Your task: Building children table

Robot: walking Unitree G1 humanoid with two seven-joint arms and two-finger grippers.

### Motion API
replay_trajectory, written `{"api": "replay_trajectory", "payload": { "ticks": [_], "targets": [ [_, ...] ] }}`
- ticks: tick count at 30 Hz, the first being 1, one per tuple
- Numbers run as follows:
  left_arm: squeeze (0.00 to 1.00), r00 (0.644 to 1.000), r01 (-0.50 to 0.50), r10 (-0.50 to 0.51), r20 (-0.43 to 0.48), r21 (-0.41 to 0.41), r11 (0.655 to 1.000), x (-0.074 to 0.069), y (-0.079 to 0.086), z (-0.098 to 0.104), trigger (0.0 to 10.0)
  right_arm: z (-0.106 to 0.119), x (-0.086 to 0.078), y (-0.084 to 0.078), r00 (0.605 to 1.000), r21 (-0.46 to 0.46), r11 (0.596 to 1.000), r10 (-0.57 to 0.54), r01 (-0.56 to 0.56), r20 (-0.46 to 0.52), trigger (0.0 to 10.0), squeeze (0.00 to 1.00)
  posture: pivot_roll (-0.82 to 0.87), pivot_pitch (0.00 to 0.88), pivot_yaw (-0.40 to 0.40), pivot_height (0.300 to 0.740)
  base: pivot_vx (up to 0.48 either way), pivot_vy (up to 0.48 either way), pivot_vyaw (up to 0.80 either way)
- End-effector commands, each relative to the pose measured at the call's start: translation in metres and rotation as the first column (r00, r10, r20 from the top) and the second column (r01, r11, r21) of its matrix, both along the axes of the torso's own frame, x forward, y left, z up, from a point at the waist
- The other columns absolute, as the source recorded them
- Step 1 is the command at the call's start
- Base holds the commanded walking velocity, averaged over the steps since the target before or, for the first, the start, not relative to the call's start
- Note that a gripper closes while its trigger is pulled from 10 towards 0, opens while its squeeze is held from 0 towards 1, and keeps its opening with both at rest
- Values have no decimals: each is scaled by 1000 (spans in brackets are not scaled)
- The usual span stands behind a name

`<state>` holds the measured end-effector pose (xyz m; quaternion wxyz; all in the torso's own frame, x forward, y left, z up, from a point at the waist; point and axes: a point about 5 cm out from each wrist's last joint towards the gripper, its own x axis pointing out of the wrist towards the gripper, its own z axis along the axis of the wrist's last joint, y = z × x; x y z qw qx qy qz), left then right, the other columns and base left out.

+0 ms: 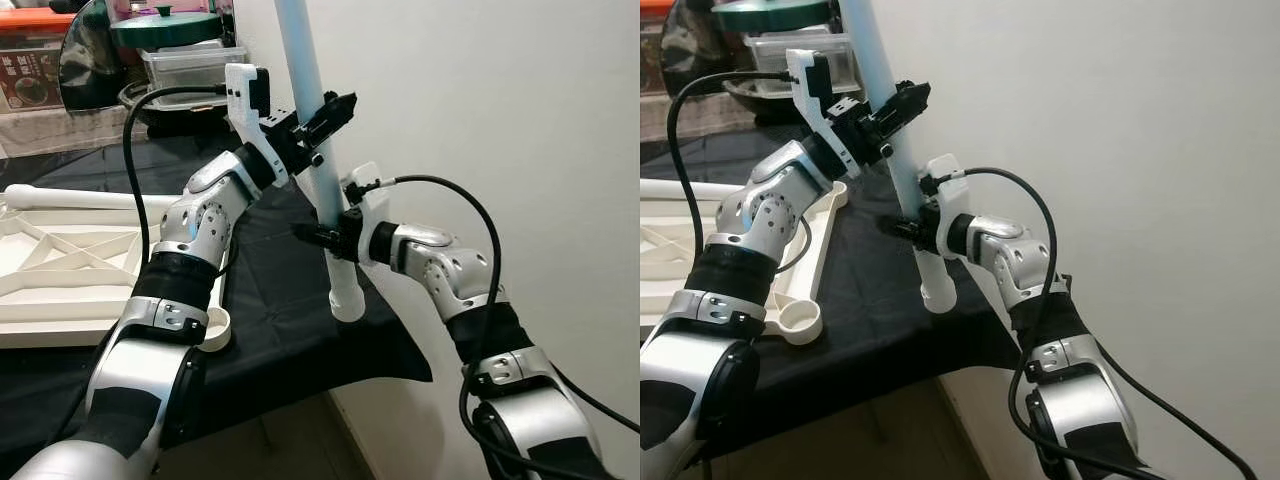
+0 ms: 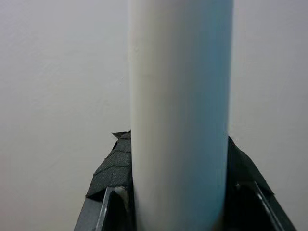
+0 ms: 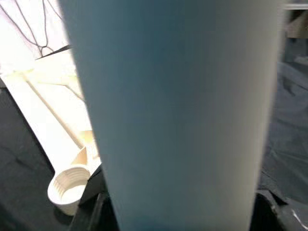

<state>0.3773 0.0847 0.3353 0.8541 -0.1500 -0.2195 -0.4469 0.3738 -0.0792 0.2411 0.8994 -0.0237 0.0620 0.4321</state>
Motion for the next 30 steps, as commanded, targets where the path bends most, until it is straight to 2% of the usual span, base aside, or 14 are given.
{"api": "replay_trajectory", "payload": {
  "ticks": [1,6,7,12,16,17,22,24,27,29,30],
  "targets": [
    [0,999,5,-4,41,-28,1000,-2,0,11,10000,2,1,3,1000,31,999,13,-13,-14,0,0,94,0,-23,740,0,0,0],
    [0,1000,-1,2,12,-40,999,0,-1,10,10000,1,0,5,1000,31,999,15,-15,-13,0,0,91,0,-21,740,0,0,0],
    [1000,1000,-3,3,5,-36,999,1,-1,9,10000,0,0,5,1000,27,1000,15,-15,-14,0,0,93,0,-25,740,0,0,0],
    [1000,999,34,-34,13,-15,999,-2,-5,6,10000,-3,0,3,1000,20,1000,10,-9,-18,0,0,89,0,-23,740,0,0,0],
    [1000,999,-10,10,33,-8,1000,-2,-3,7,10000,-9,-2,0,1000,10,1000,8,-8,-28,0,0,92,0,-28,740,0,0,0],
    [0,999,-14,15,47,-14,1000,-4,-1,9,10000,-12,-2,-2,1000,5,1000,2,-2,-31,0,0,90,0,-25,740,0,0,0],
    [0,998,-20,22,61,-31,999,-6,4,12,10000,-15,-1,-7,999,-8,1000,-14,14,-33,0,0,88,0,-28,740,0,0,0],
    [0,994,-69,74,79,-72,995,-9,19,19,10000,-15,7,-23,996,-19,996,-84,84,-23,0,0,89,0,-29,740,0,0,0],
    [0,992,-86,94,85,-86,993,-11,25,21,10000,-15,9,-29,993,-18,994,-112,112,-20,0,0,89,0,-29,740,0,0,0],
    [0,982,-147,160,96,-129,981,-18,43,25,10000,1,22,-55,961,39,962,-273,272,50,0,0,95,0,-35,740,0,0,0],
    [0,982,-147,160,96,-129,981,-18,43,25,10000,1,22,-55,961,39,962,-273,272,50,0,0,95,0,-35,740,0,0,0]
  ]
}}
